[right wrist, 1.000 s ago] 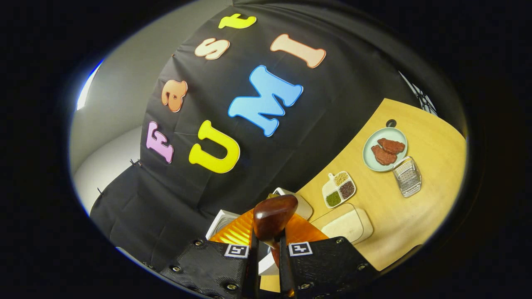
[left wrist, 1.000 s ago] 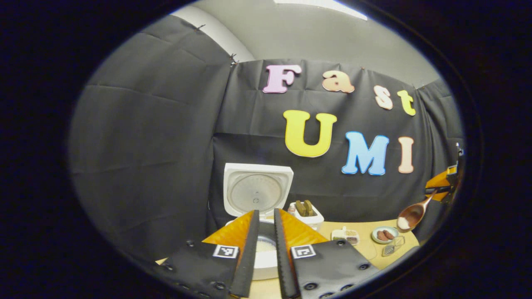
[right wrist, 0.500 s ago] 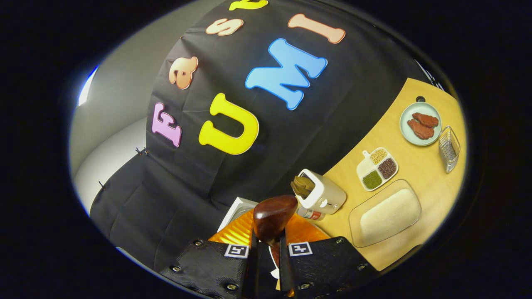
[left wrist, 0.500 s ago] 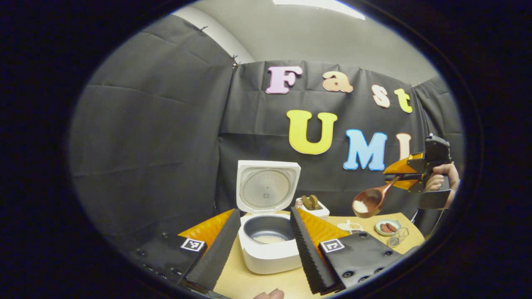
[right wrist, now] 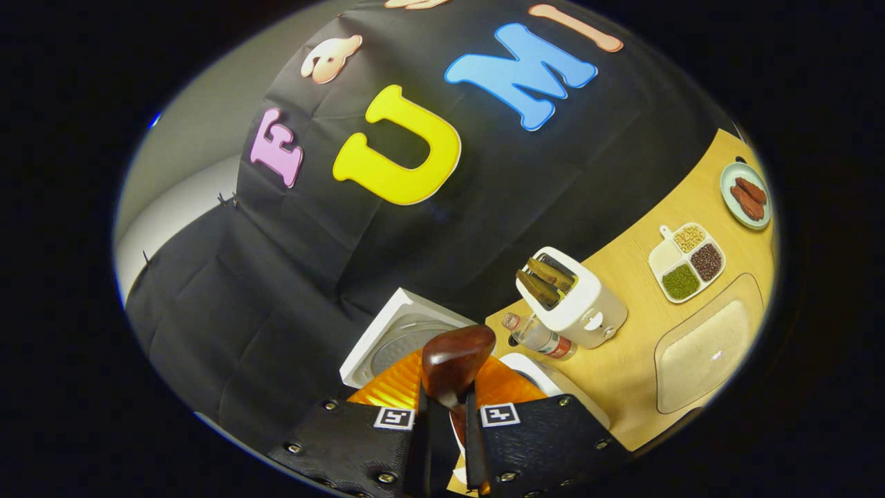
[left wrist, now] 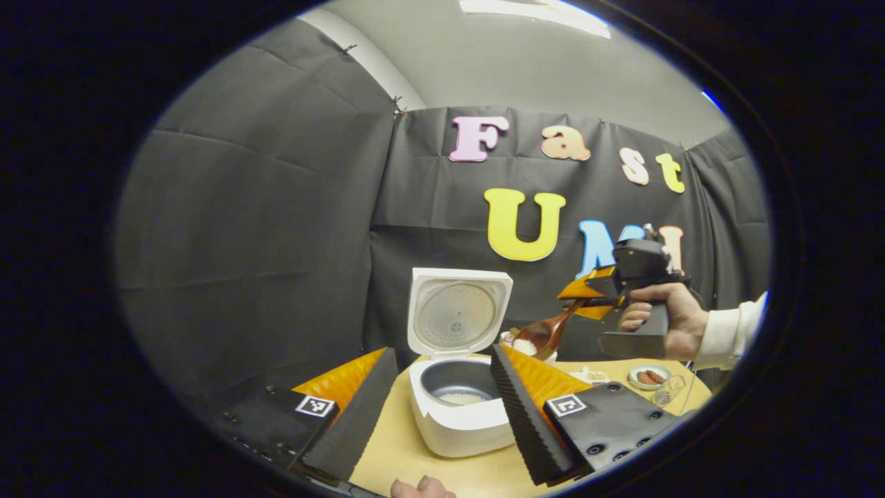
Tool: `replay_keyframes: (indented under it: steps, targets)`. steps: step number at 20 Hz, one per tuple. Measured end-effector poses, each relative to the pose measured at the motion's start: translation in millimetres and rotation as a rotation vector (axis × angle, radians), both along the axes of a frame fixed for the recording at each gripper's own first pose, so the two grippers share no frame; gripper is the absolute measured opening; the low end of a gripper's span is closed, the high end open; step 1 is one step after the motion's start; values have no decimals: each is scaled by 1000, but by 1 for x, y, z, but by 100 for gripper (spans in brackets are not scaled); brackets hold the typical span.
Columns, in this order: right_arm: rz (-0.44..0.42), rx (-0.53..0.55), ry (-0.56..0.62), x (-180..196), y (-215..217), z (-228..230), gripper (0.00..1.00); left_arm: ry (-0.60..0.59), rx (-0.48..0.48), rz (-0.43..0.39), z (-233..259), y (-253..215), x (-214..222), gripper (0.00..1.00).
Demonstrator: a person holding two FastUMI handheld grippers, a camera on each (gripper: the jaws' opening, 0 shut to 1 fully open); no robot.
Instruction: Close the left gripper, press the button to open the rice cooker; take a wooden spoon from the chopstick holder with the right hand, scoop a spoonful of rice and pour it into the rice cooker, then put the wooden spoon back into the chopstick holder.
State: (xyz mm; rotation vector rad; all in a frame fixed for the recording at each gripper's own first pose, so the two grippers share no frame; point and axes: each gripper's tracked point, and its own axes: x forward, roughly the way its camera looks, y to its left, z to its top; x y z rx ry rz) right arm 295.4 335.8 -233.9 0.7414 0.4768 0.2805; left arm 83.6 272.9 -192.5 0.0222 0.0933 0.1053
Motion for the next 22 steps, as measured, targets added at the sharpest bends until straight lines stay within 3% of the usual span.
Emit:
replay_keyframes:
  steps: [7,12,20,21,22]
  targets:
    - [24,-266,-10,35,51,-62,20,34,-54,33,-19,29,-6,95]
    - [90,-465,-62,44,84,-89,20,55,-41,30,-26,31,-11,94]
    - [236,-877,-326,22,124,-96,20,84,-37,-5,-37,24,-12,94]
    - [248,-925,-352,19,126,-98,20,84,-37,-7,-37,24,-12,98]
    - [251,-967,-386,17,126,-97,20,81,-35,-6,-35,23,-13,94]
